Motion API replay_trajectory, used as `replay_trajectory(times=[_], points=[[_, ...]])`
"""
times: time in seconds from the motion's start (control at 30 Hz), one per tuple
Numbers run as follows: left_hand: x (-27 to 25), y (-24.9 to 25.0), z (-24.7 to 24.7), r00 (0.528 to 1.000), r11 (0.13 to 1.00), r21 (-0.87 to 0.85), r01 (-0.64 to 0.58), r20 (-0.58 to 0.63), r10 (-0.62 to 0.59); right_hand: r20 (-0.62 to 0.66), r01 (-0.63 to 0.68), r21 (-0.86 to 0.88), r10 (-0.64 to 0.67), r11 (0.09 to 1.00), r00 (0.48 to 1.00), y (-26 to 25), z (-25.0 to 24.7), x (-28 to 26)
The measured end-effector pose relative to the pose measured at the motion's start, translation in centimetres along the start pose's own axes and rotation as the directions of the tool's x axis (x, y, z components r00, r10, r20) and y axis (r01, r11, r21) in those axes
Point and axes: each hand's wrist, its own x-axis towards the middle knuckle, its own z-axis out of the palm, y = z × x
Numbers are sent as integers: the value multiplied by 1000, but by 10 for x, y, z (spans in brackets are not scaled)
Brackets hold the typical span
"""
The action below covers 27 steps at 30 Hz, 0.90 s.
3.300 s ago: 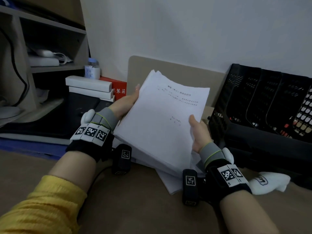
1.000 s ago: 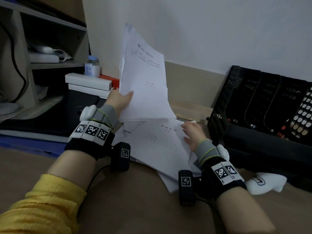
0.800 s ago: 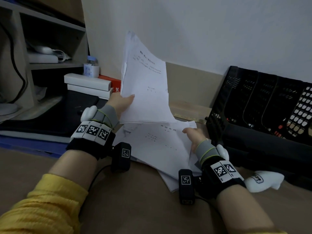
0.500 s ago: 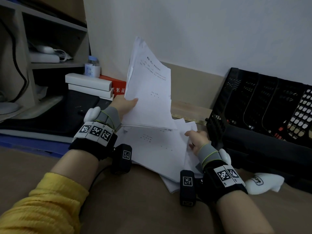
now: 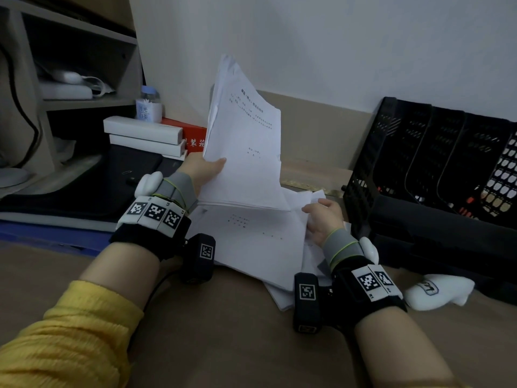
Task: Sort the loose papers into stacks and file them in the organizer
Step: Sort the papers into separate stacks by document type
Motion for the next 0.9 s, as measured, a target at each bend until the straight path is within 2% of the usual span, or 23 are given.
replay_trajectory(times=[0.07,0.13,0.23,0.33,0.47,0.53,0.67,0.73,0.77,0.83,0.9], points=[[1,-1,0,1000,1000,-4,2,-6,-2,-38,-1,112,5,994,999,2,-1,3],[-1,0,0,1000,1000,-2,10,-15,-10,-37,-17,145,22,989,999,1,-2,2],[-5,3,1,1000,1000,8,14,-19,-13,77,-87,40,84,995,993,0,-2,-9],[-7,5,3,1000,1000,13,-6,-26,6,212,-123,-163,156,979,965,-2,-1,-19],[-11,7,3,999,1000,-15,-12,-34,12,270,-105,-249,173,963,947,-2,2,-25],[-12,8,3,999,1000,-16,-16,-34,16,240,-87,-233,144,969,960,-3,3,-26],[-13,9,4,999,1000,-10,-13,-29,13,38,55,-47,-53,997,998,-1,2,-14],[-15,8,3,1000,1000,18,-6,-12,6,1,79,53,-79,995,997,-2,0,-13],[-14,8,3,1000,1000,28,-4,-3,4,34,66,91,-69,994,997,-4,0,-16],[-15,7,4,1000,998,57,7,15,-8,177,-5,111,-15,994,984,-4,1,-22],[-15,7,6,999,992,127,16,40,-21,276,-86,28,75,996,958,-3,2,-27]])
